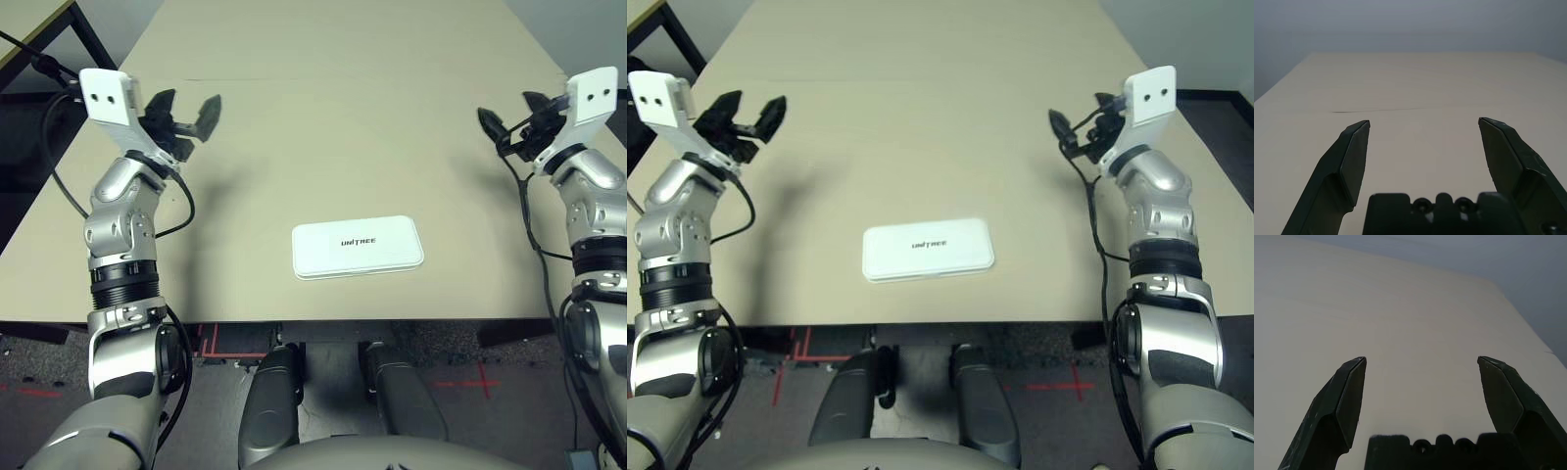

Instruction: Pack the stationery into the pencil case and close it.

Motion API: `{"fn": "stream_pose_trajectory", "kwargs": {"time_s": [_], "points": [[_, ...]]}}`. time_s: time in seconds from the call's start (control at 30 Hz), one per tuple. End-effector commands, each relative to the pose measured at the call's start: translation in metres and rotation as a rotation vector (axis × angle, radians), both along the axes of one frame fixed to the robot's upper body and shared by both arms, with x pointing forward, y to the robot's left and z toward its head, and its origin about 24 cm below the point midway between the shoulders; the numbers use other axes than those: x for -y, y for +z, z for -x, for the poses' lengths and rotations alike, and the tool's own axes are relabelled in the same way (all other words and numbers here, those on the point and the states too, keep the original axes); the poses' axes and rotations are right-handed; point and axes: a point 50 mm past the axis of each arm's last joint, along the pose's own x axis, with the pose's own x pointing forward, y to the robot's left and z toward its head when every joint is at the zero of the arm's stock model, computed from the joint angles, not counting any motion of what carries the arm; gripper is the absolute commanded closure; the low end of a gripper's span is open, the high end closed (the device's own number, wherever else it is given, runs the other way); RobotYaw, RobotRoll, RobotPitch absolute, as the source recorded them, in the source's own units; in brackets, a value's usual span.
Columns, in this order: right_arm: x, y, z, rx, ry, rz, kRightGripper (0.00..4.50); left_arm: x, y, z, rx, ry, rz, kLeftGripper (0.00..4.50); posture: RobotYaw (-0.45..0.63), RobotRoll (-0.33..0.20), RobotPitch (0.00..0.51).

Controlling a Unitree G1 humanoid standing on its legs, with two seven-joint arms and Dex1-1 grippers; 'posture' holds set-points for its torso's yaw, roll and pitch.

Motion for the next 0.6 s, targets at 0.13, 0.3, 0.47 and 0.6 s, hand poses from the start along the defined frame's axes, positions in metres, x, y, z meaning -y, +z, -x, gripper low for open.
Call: {"fn": "stream_pose_trajectory", "kwargs": {"time_s": [0.13,0.3,0.47,0.6], "points": [[0.022,-0.005,0.003,0.023,-0.180,-0.027,0.00,-0.030,-0.022,0.001,-0.014,0.138,0.031,0.03,0.02,0.000,0.190],[0.033,-0.008,0.008,0.026,-0.236,-0.046,0.00,-0.036,-0.025,-0.001,0.000,0.165,0.042,0.03,0.00,0.000,0.207],[0.031,-0.013,0.009,0.017,-0.219,-0.047,0.00,-0.034,-0.028,-0.002,0.001,0.157,0.041,0.03,-0.01,0.000,0.228],[0.028,-0.020,0.010,0.005,-0.205,-0.049,0.00,-0.034,-0.028,-0.002,-0.003,0.150,0.039,0.03,-0.01,0.000,0.240]]}}
